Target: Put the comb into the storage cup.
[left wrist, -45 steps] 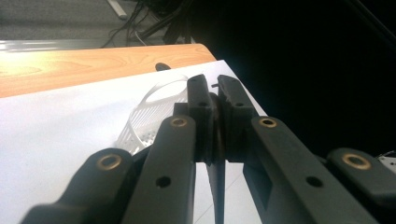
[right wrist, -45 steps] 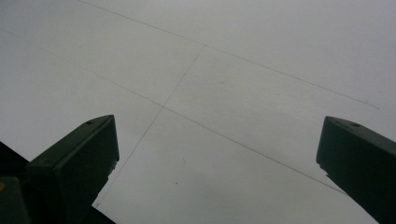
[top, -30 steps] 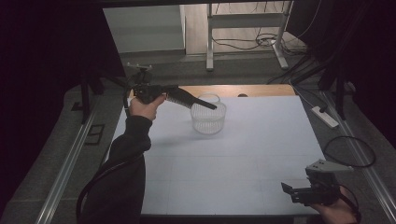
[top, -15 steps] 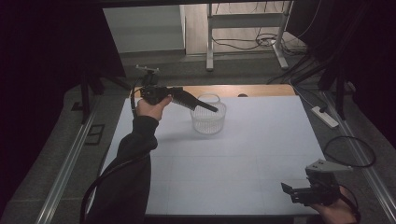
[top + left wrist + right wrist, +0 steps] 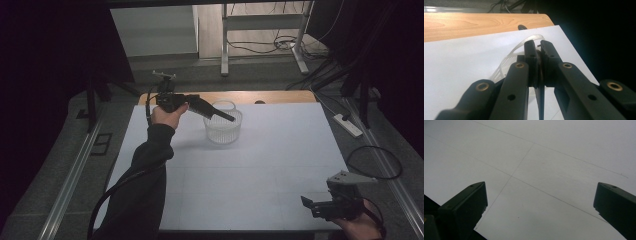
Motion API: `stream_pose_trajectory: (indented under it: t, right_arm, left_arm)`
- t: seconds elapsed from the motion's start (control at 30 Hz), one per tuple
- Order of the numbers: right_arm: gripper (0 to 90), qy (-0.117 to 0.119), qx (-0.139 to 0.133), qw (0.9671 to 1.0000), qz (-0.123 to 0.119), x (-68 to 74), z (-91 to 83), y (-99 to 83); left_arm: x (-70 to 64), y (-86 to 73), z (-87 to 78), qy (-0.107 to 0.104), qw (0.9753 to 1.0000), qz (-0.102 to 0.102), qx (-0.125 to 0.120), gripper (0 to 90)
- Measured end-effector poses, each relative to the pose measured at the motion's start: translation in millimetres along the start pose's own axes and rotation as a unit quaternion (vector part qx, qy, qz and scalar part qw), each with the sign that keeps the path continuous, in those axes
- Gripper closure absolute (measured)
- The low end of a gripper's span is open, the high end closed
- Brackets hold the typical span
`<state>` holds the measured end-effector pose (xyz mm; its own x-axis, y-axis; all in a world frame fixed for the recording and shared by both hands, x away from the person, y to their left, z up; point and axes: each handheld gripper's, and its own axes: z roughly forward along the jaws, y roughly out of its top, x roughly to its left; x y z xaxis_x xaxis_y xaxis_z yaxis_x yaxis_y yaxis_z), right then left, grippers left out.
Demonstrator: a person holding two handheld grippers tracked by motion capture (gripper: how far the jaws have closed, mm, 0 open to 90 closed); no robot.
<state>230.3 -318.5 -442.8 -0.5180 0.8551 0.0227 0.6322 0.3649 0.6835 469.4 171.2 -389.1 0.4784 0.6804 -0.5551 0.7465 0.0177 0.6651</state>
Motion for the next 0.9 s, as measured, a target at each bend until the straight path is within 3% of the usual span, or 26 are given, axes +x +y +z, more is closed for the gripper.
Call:
stream_pose_trajectory:
  t: [0.9]
  right_arm:
    - [0.0, 0.005, 0.000, 1.0000, 0.000, -0.7, -0.2, -0.2]
  left_arm:
    - [4.5, -4.8, 21.1, 0.009, 0.9999, -0.006, 0.009, 84.1]
